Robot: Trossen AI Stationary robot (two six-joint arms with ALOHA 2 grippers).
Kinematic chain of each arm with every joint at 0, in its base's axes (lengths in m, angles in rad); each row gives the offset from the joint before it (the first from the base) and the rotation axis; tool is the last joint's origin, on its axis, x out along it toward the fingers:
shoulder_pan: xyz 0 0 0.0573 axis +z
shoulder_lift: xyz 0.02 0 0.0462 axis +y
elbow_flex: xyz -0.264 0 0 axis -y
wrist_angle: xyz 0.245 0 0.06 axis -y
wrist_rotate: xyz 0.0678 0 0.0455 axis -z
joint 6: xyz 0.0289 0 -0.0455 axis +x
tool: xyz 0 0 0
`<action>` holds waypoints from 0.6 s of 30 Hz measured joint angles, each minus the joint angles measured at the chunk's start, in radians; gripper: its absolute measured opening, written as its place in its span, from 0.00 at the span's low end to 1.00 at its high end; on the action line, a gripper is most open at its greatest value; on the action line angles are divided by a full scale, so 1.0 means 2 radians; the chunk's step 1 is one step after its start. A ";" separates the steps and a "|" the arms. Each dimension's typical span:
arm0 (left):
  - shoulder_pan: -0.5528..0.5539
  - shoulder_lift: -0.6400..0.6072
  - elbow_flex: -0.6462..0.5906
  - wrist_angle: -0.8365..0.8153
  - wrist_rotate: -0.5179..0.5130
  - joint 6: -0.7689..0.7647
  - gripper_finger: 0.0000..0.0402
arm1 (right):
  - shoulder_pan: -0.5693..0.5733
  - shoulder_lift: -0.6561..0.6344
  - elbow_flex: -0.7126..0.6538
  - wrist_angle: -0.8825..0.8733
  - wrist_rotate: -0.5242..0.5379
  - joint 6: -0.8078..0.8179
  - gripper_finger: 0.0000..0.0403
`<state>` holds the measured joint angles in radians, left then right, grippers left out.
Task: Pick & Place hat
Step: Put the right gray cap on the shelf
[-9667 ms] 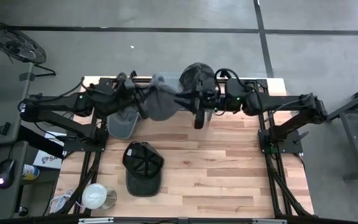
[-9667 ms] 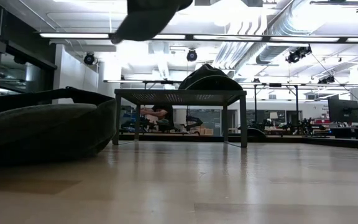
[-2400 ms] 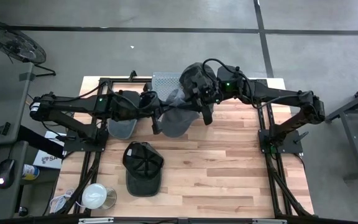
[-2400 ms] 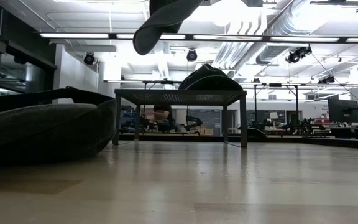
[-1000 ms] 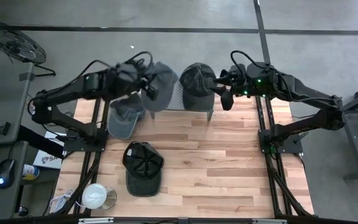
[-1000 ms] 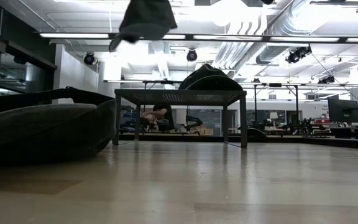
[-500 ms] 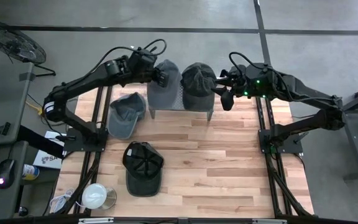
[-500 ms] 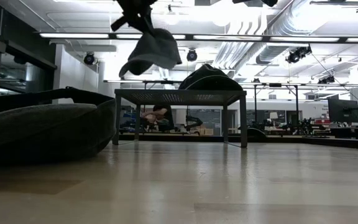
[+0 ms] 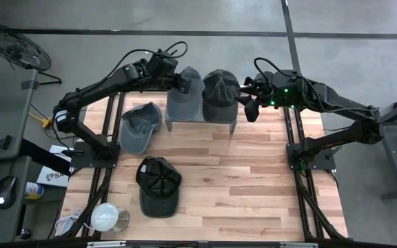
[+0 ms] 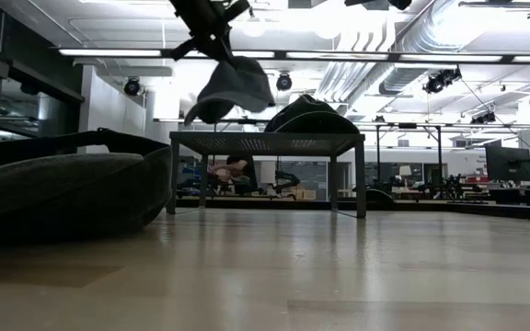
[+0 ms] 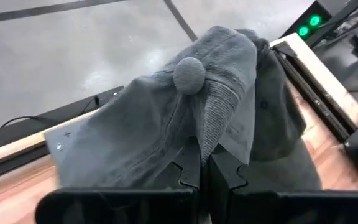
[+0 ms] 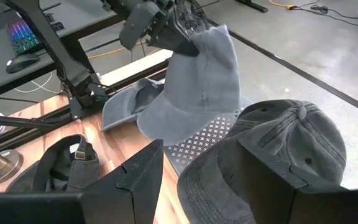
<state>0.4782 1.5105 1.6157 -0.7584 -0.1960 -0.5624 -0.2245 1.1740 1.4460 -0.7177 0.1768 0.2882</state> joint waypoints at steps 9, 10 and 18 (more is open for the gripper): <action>0.000 0.024 0.000 0.000 0.002 -0.014 0.00 | 0.000 0.000 0.000 -0.002 0.000 0.000 0.47; 0.000 0.027 0.000 0.001 0.001 -0.015 0.00 | 0.000 0.000 0.000 -0.002 0.000 0.000 0.47; 0.000 0.039 0.000 0.004 -0.016 -0.023 0.00 | 0.000 0.000 0.000 -0.002 0.000 0.000 0.47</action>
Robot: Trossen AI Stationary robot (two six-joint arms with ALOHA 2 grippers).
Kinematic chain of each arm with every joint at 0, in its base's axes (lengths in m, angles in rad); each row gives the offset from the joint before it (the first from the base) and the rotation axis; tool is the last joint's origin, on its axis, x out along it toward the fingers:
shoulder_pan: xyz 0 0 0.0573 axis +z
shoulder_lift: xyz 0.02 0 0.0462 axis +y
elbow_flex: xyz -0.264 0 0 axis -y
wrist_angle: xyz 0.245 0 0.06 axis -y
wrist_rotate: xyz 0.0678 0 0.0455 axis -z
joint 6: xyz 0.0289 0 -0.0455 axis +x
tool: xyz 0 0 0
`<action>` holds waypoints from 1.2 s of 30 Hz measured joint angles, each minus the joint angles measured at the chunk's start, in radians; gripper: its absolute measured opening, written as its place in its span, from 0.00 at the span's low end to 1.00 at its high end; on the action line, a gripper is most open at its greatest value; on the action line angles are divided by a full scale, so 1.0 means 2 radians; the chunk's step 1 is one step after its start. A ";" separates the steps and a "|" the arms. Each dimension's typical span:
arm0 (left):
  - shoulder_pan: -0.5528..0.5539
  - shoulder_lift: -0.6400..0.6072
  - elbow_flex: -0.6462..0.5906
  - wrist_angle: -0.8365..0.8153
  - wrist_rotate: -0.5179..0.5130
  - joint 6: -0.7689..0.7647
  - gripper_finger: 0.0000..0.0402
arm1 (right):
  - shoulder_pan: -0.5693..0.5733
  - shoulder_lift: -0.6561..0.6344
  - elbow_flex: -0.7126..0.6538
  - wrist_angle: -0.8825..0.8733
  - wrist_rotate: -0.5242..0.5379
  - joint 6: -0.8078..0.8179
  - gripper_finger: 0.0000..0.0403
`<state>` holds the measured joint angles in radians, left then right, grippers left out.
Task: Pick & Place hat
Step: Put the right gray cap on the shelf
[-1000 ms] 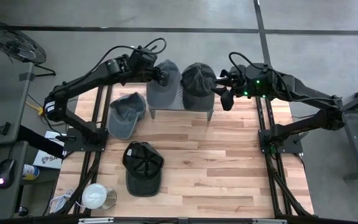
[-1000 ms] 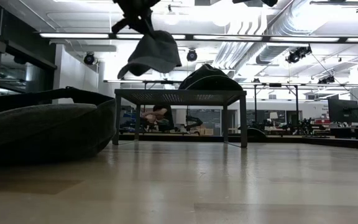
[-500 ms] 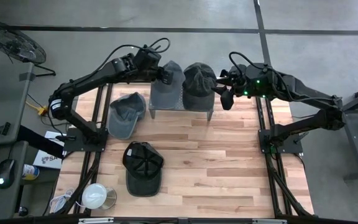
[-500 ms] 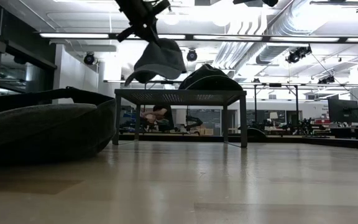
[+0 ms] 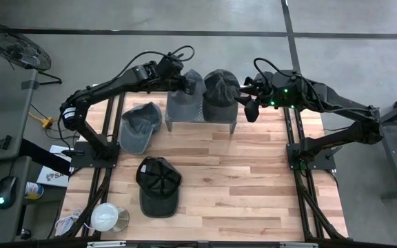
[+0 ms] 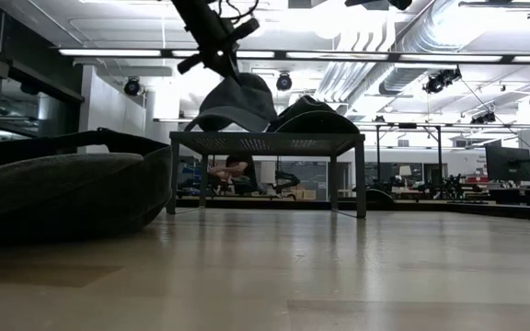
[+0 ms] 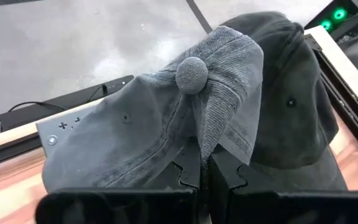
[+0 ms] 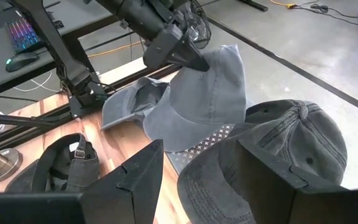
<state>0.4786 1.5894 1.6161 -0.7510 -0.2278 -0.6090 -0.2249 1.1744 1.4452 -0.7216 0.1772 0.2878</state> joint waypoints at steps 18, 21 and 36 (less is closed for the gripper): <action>0.000 0.009 0.000 0.003 -0.026 -0.004 0.00 | 0.000 0.000 0.000 0.000 0.000 -0.004 0.47; 0.000 0.010 0.000 0.004 -0.026 -0.004 0.02 | 0.000 0.000 0.000 0.000 0.000 -0.003 0.47; 0.000 0.010 0.000 0.004 -0.026 0.026 0.27 | 0.000 0.000 0.000 0.000 0.000 0.002 0.47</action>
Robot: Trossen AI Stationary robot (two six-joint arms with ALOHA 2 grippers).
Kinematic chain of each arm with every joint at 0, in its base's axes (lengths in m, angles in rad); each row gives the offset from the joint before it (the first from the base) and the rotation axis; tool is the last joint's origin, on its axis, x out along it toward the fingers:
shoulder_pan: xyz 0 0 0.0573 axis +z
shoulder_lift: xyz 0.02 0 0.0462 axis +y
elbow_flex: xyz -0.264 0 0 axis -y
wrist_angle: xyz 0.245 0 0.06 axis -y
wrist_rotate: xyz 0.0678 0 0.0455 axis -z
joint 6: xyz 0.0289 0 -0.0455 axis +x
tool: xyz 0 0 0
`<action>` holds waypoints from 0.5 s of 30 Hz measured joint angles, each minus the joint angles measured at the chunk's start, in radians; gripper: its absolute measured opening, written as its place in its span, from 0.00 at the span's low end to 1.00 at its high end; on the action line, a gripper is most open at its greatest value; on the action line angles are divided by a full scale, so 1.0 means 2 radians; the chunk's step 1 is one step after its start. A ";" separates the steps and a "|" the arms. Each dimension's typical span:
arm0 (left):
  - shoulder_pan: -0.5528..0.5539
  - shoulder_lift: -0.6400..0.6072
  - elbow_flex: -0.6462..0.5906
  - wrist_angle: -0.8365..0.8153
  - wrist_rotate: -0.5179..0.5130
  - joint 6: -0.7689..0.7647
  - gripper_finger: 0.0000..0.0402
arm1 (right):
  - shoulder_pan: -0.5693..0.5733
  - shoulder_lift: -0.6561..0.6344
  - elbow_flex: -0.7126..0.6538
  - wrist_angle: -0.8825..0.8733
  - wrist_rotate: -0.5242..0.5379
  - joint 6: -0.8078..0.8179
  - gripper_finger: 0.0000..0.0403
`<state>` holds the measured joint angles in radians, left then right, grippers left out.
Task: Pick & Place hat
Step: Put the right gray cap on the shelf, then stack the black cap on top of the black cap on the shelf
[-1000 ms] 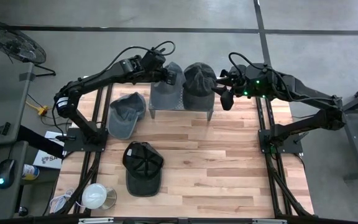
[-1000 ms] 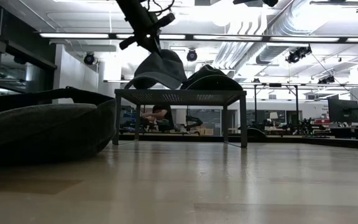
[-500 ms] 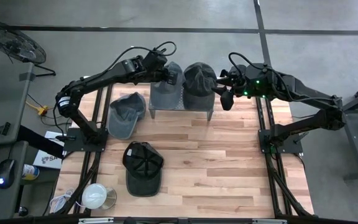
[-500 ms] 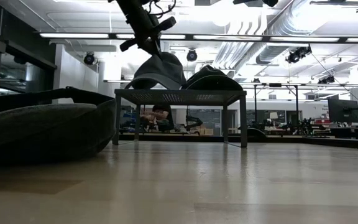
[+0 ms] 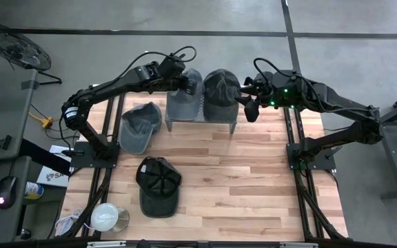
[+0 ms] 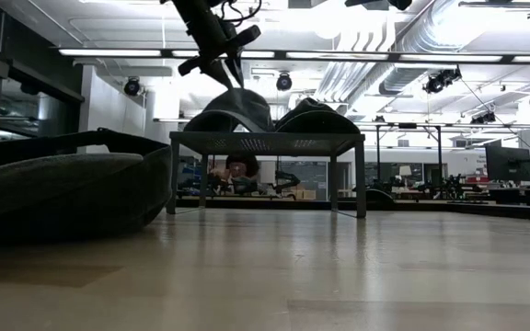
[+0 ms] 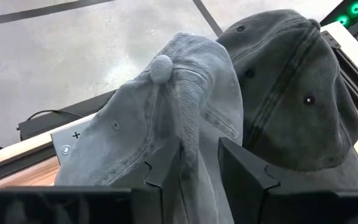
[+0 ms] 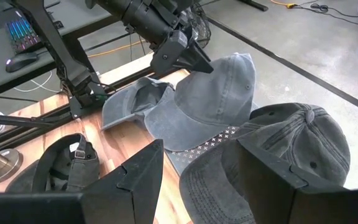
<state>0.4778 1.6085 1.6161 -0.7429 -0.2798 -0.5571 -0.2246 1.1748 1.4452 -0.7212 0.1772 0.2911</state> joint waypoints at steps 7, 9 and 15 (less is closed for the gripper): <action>0.000 0.000 0.022 -0.013 0.003 0.025 0.31 | 0.000 0.000 0.000 0.000 0.000 0.009 0.47; 0.000 0.000 0.030 -0.018 0.006 0.028 0.31 | 0.000 0.000 0.000 0.000 0.000 0.009 0.47; 0.000 0.000 0.060 -0.044 0.004 0.054 0.31 | 0.000 0.000 0.000 0.000 0.000 0.009 0.47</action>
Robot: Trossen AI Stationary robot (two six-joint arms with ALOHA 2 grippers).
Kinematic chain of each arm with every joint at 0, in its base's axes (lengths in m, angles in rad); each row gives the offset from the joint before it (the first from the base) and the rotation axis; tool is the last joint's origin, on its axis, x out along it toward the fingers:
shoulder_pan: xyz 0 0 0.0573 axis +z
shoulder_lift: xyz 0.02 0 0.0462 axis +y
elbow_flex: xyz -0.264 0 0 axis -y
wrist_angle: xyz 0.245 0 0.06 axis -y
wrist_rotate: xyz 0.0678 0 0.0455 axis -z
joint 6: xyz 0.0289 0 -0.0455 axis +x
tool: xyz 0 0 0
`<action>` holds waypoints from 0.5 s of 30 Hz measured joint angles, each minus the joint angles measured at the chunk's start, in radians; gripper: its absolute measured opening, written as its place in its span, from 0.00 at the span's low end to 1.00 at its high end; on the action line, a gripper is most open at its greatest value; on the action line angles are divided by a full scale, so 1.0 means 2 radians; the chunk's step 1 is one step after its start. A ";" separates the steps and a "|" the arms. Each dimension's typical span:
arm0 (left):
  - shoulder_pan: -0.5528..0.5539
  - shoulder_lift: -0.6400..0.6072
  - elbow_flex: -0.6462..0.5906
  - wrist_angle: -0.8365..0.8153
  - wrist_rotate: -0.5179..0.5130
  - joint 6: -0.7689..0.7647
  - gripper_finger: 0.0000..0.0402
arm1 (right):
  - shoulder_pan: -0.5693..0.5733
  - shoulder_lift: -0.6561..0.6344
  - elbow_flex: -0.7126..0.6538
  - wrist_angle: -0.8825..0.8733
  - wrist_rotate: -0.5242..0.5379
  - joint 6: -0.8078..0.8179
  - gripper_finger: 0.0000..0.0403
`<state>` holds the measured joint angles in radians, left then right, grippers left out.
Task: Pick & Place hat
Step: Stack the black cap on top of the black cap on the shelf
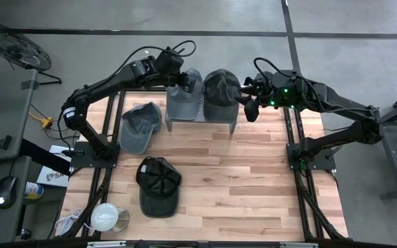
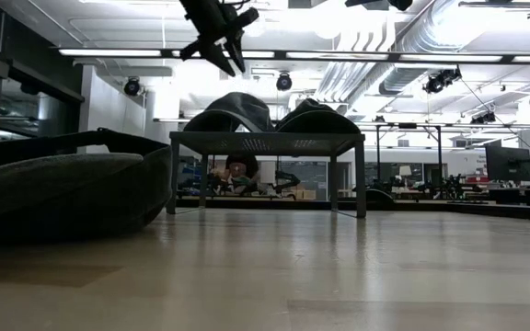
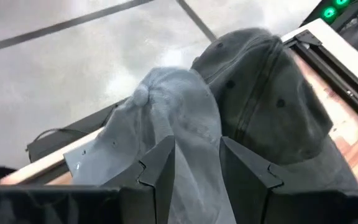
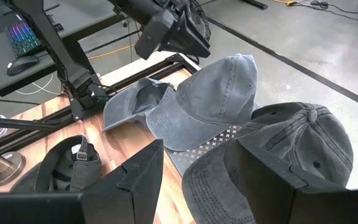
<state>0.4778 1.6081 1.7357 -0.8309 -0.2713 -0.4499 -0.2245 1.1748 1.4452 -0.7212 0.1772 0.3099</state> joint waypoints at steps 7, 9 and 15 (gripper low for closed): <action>0.000 0.000 0.043 -0.027 0.020 0.044 0.31 | 0.002 0.000 0.000 0.000 0.000 0.002 0.47; -0.001 0.000 0.057 -0.039 0.032 0.055 0.31 | 0.002 0.000 0.000 0.000 -0.003 0.002 0.47; -0.025 -0.014 0.075 -0.067 0.038 0.097 0.31 | 0.003 0.000 0.000 0.001 -0.019 -0.001 0.47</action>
<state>0.4269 1.5793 1.8854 -0.9648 -0.1946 -0.2549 -0.2177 1.1748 1.4445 -0.7196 0.1397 0.3083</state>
